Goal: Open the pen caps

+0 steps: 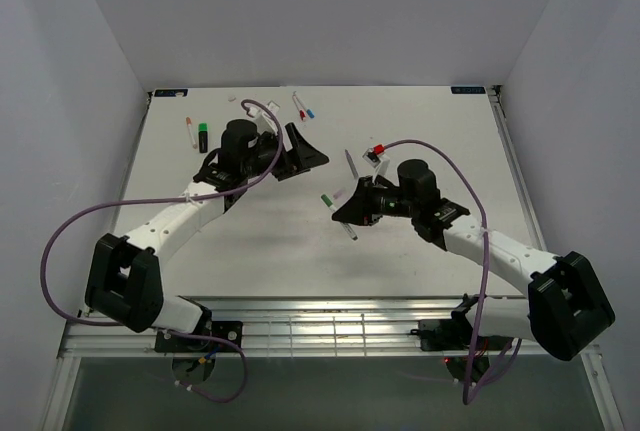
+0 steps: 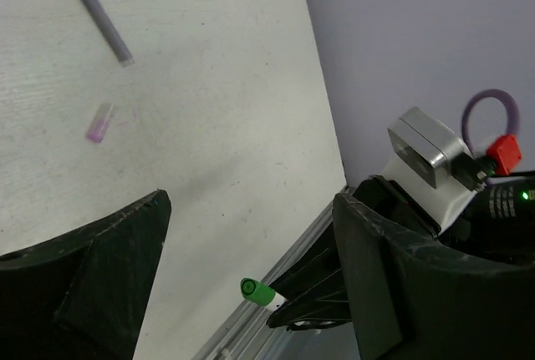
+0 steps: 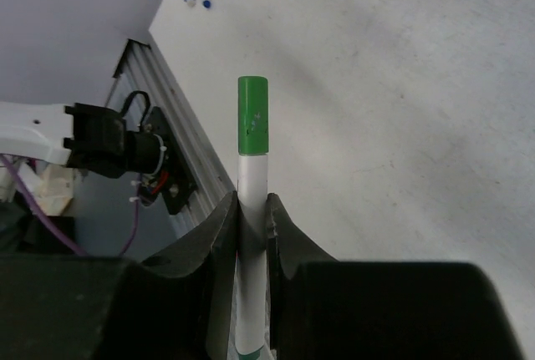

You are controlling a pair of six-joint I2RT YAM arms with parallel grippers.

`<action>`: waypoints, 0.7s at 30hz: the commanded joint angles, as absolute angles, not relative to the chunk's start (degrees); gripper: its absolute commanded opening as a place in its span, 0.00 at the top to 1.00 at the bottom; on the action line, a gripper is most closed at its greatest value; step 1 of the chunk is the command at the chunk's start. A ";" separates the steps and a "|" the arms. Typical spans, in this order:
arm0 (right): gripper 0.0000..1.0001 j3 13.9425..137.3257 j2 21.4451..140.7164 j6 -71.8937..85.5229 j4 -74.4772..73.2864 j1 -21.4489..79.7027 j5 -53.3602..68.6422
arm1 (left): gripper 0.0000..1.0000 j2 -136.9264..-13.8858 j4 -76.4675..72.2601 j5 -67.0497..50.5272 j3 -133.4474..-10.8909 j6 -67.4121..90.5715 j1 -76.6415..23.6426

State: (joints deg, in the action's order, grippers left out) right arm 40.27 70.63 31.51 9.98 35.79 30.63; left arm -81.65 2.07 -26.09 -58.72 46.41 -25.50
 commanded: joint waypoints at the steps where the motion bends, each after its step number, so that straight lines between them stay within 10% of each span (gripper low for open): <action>1: 0.92 38.59 68.56 37.96 22.31 35.51 39.81 | 0.13 -78.75 -9.58 -34.69 -56.86 45.35 -25.58; 21: 0.92 34.28 59.85 45.35 30.84 34.28 42.63 | 0.13 -75.15 -20.12 -44.81 -52.82 47.90 -25.58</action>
